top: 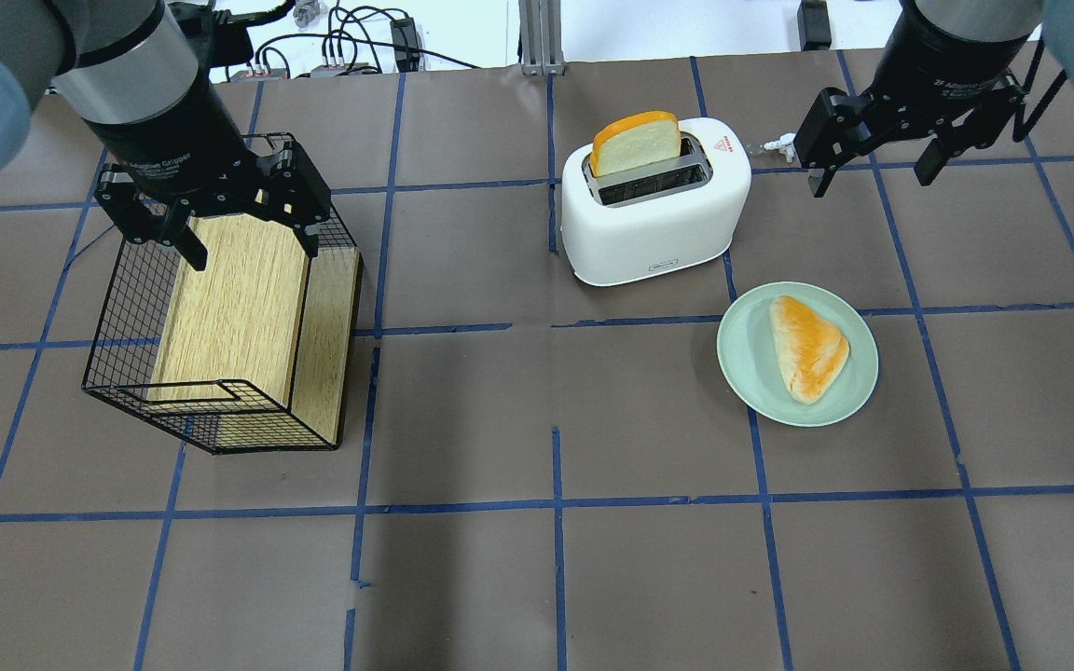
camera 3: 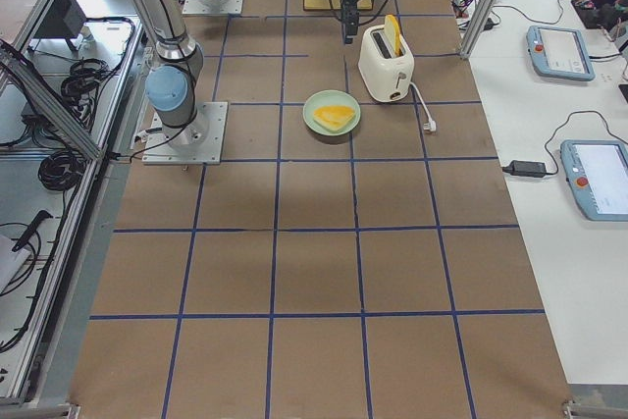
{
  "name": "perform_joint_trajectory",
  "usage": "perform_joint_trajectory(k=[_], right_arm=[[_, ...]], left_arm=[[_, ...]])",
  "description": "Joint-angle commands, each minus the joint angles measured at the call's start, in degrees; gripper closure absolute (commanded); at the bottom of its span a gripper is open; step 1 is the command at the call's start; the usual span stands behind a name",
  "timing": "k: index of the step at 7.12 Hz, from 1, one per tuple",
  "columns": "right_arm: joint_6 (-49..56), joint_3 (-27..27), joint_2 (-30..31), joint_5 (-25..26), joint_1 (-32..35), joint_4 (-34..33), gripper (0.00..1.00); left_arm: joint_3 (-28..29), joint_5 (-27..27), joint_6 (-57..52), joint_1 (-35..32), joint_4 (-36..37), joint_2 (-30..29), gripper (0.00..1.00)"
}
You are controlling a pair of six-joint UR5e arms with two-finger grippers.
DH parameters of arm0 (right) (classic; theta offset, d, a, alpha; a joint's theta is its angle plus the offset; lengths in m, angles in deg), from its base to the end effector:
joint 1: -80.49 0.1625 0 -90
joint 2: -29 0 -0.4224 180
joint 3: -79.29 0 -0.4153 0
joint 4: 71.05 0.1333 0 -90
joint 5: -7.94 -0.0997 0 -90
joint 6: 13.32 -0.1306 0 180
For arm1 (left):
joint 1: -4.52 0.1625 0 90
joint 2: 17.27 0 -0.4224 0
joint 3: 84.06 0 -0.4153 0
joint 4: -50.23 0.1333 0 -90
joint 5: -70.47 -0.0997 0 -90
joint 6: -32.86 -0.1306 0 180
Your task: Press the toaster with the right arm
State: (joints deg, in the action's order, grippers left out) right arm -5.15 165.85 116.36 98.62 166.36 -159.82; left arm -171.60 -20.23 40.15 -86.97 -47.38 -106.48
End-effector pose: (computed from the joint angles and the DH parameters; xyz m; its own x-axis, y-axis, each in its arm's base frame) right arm 0.0930 -0.5415 0.4589 -0.9975 -0.0705 0.0107 -0.0704 0.9975 0.0091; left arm -0.1446 -0.4947 0.4706 -0.9948 -0.0998 -0.0217 -0.1011 0.9921 0.0739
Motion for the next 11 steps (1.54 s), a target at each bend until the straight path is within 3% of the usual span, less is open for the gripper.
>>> perform_joint_trajectory(k=[1,5,6,7,8,10,11], right_arm=[[0.01,0.0,-0.09,-0.15,0.0,-0.08,0.0],[0.27,0.0,-0.26,-0.93,-0.61,-0.43,0.0],[3.84,-0.52,-1.74,-4.51,-1.22,-1.13,0.06],[6.31,-2.0,-3.93,-7.94,-4.45,-1.83,0.34],[11.64,-3.84,-5.96,-12.58,-7.53,-1.58,0.94],[18.1,-5.53,-9.75,-14.9,-10.45,-1.84,0.97],[18.37,-5.88,-12.8,-19.09,-10.46,-3.06,0.97]], left_arm=[[0.0,0.0,0.0,0.0,-0.04,0.0,0.0],[0.0,0.0,0.0,0.0,-0.03,0.0,0.0],[0.0,0.0,0.0,0.0,0.05,0.0,0.0],[0.0,0.0,0.0,0.0,-0.03,0.0,0.0],[0.0,0.0,0.0,0.0,-0.04,0.0,0.0],[0.0,0.0,0.0,0.0,-0.04,0.0,0.0],[0.0,0.0,0.0,0.0,-0.04,0.0,0.0]])
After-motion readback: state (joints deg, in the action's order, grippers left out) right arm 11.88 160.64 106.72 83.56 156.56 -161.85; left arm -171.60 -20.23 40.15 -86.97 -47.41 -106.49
